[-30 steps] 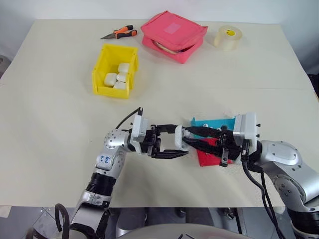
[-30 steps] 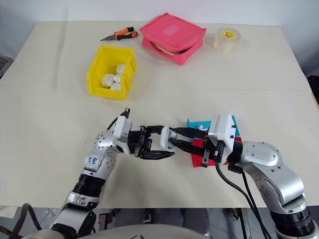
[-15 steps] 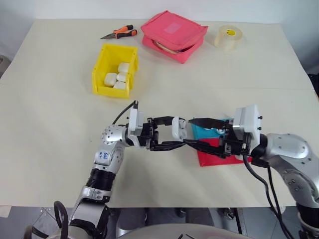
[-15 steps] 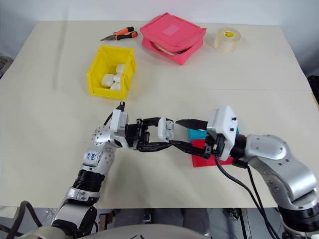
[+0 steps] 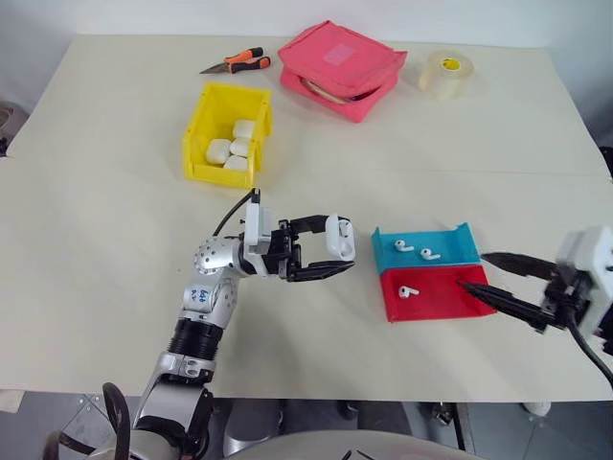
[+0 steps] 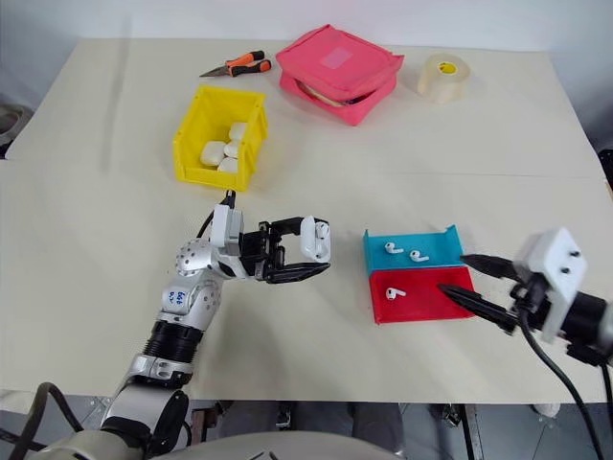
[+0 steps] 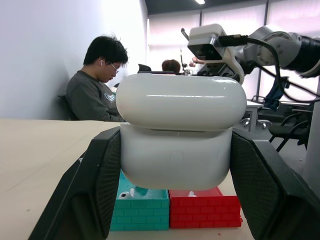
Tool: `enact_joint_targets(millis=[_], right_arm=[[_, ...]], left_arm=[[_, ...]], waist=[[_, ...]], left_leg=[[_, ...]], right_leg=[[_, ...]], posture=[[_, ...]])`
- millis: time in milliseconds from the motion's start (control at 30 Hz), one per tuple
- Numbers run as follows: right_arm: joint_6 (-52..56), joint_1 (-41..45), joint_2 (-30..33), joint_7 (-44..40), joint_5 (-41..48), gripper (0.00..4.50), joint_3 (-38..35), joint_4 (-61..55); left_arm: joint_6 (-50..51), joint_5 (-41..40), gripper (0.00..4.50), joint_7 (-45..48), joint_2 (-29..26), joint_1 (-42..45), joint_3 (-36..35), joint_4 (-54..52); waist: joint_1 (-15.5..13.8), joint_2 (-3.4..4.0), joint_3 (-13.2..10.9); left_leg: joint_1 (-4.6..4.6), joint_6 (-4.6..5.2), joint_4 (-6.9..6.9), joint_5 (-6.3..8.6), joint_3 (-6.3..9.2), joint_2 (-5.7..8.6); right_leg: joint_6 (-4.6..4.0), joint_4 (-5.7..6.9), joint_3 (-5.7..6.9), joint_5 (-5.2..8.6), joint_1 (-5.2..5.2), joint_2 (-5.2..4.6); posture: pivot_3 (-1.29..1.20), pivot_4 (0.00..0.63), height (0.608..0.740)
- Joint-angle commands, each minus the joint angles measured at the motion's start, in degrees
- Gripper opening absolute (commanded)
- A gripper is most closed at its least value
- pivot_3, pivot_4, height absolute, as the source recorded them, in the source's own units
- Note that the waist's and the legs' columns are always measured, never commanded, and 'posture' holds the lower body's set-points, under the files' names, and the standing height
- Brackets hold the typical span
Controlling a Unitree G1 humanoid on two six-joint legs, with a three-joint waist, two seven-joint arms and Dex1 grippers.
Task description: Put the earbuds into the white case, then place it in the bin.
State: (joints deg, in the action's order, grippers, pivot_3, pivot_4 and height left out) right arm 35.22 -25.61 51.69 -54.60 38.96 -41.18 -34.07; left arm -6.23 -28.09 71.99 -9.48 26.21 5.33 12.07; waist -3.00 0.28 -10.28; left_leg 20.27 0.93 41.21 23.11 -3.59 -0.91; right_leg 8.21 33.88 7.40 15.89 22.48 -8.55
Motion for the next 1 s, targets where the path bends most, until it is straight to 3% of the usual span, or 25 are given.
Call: enact_joint_targets(millis=[33, 133, 233, 333, 367, 600, 833, 933, 1000], right_arm=[[-0.4, -4.6, -2.5, -1.0, -1.0, 2.82, -5.6, -0.9], [-0.9, -6.6, -4.1, -1.0, -1.2, 2.82, -7.1, -1.1], [-1.0, -6.7, -4.4, -0.4, -1.4, 3.39, -7.9, -1.1], [-0.9, -6.9, -4.4, -0.7, -1.5, 4.34, -8.5, -1.2], [-0.9, -6.9, -4.4, -0.8, -1.5, 4.47, -8.7, -1.2], [1.2, -4.3, -1.2, -0.5, -1.1, 4.47, -9.0, -1.2], [8.9, 10.7, 8.8, 4.0, 0.5, 4.47, 2.7, -0.1], [9.8, 19.5, 10.2, 4.8, 1.0, 3.85, 10.2, 1.7], [11.4, 25.2, 11.9, 4.9, 0.4, 3.18, 16.2, 3.0]], left_arm=[[-1.1, -0.2, 2.81, -0.1, 0.3, 0.0, -0.3, -0.7], [-1.2, -0.2, 2.81, -0.4, 0.5, 0.0, -0.3, -0.7], [-1.4, -0.1, 2.81, -0.6, 0.6, 0.1, -0.4, -0.4], [-1.8, 0.0, 2.81, -0.8, 0.6, 0.4, -0.7, -0.1], [-1.8, 0.0, 2.81, -0.9, 0.5, 0.4, -0.7, -0.1], [-2.4, 0.1, 2.81, -1.8, 0.0, 0.1, -1.6, -0.4], [-3.1, 0.4, 2.81, -3.1, -0.1, -1.0, -1.9, -1.3], [-3.3, 0.5, 2.81, -3.6, 0.0, -1.6, -1.7, -2.0], [-3.4, 0.7, 2.81, -4.2, 0.1, -2.2, -1.6, -2.5]], waist=[[0.0, 0.0, 0.0], [0.1, 0.0, 0.0], [0.1, 0.01, 0.0], [0.1, 0.01, 0.0], [0.1, 0.01, 0.0], [0.1, 0.01, 0.0], [0.5, 0.02, 0.0], [0.3, 0.01, 0.0], [0.3, 0.01, 0.0]], left_leg=[[-0.02, 0.0, 0.01, 0.0, 0.0, 0.0], [-0.05, 0.0, 0.0, 0.0, -0.02, 0.0], [-0.07, 0.0, 0.0, 0.0, -0.02, -0.01], [-0.08, 0.0, -0.01, 0.0, -0.02, -0.02], [-0.08, 0.0, 0.0, 0.0, -0.02, -0.01], [-0.07, 0.0, 0.01, 0.0, -0.03, 0.0], [-0.1, 0.0, 0.01, 0.0, -0.02, -0.04], [-0.05, 0.0, 0.02, 0.0, 0.02, -0.01], [-0.03, 0.0, 0.05, 0.0, 0.01, 0.0]], right_leg=[[0.0, 0.0, -0.01, 0.0, -0.01, 0.0], [0.0, 0.02, -0.05, 0.0, -0.01, 0.0], [0.0, 0.04, -0.06, 0.0, -0.01, 0.01], [0.0, 0.03, -0.06, 0.0, -0.01, 0.01], [0.0, 0.03, -0.07, 0.0, -0.01, 0.01], [0.0, 0.03, -0.08, 0.0, -0.02, 0.0], [-0.01, 0.06, -0.08, 0.0, -0.01, 0.01], [-0.01, 0.05, -0.04, 0.0, 0.0, 0.0], [0.0, 0.02, -0.05, 0.0, 0.0, -0.01]], posture=[[0.0, 0.15, 0.74], [0.0, 0.15, 0.74], [0.0, 0.15, 0.74], [0.0, 0.15, 0.74], [0.0, 0.15, 0.74], [0.0, 0.15, 0.74], [0.0, 0.15, 0.74], [0.0, 0.15, 0.74], [0.0, 0.15, 0.74]])
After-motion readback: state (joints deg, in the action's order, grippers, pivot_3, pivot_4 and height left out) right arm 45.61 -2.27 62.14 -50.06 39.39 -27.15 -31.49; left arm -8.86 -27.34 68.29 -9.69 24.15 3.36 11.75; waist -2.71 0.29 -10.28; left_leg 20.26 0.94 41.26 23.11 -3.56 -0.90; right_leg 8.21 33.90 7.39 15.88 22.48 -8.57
